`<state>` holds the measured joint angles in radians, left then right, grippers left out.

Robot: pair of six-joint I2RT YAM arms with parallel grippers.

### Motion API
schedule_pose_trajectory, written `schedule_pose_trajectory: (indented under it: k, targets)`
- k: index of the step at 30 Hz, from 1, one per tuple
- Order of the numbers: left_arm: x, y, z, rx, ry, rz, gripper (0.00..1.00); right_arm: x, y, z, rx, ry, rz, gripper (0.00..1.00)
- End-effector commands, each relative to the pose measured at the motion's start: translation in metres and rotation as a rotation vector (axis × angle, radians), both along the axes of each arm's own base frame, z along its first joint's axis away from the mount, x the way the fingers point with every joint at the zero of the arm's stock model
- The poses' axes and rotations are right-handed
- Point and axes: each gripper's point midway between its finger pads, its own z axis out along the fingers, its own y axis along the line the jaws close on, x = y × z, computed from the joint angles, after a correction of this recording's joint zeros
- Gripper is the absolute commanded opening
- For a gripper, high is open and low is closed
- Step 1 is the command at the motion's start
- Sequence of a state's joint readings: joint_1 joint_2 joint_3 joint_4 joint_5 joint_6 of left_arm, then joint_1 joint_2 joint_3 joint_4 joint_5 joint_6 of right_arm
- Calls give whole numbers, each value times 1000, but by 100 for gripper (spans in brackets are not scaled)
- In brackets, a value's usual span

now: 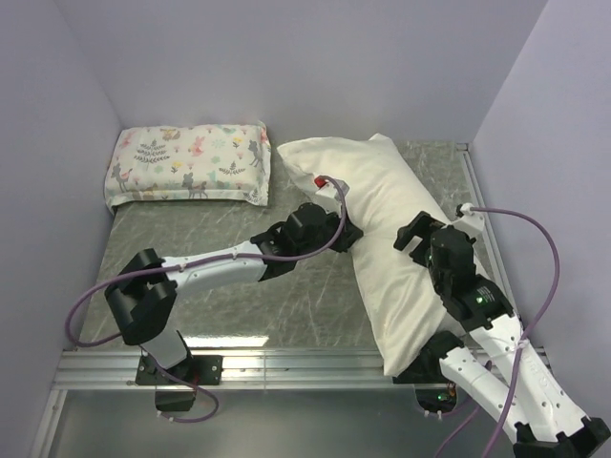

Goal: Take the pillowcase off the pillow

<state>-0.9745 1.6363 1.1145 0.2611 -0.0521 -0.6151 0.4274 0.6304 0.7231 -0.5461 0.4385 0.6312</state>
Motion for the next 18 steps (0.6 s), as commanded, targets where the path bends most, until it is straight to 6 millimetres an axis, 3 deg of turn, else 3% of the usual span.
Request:
schedule_pose_trajectory:
  k: [1, 8, 16, 18]
  targets:
    - [-14, 4, 129, -183, -264, -6, 0, 14, 0, 33, 6, -74, -16, 98]
    - [-57, -2, 204, -203, -398, -57, 0, 26, 17, 61, 7, -90, 64, 97]
    - [-106, 0, 263, -225, -526, -68, 0, 39, 48, 77, 9, -93, 223, 95]
    - [-118, -5, 266, -206, -542, -86, 0, 41, 55, 83, 15, -106, 258, 93]
